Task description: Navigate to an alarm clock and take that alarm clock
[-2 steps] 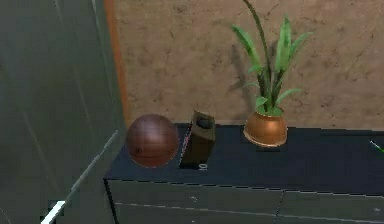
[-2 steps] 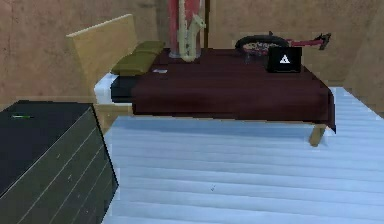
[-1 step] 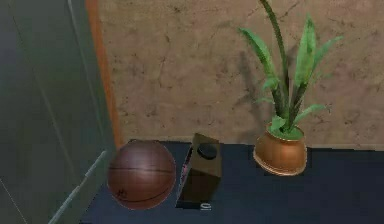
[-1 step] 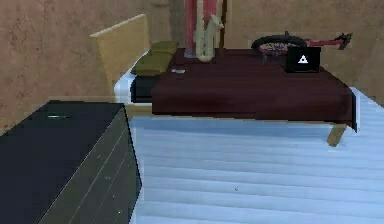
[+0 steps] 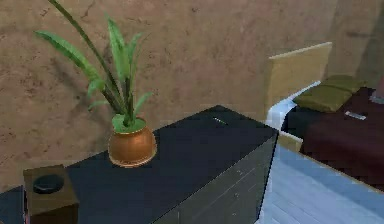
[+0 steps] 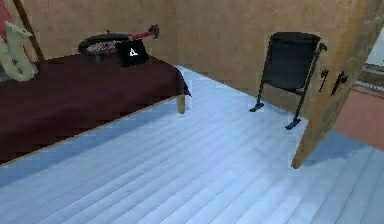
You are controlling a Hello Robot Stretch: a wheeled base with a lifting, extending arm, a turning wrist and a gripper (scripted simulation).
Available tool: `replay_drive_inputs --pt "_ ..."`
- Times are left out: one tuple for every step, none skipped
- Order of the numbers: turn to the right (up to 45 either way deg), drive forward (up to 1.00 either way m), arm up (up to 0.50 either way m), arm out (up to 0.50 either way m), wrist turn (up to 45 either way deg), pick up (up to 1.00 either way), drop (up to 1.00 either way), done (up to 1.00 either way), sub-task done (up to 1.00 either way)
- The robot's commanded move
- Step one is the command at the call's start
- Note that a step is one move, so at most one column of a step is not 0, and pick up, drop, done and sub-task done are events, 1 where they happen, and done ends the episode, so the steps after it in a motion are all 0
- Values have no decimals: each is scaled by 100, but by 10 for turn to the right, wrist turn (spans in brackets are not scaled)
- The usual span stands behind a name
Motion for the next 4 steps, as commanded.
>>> replay_drive_inputs --pt "450 0 0 0 0 0 0 0 0" --pt "450 0 0 0 0 0 0 0 0" --pt "120 0 0 0 0 0 0 0 0" --pt "0 10 0 0 0 0 0 0 0"
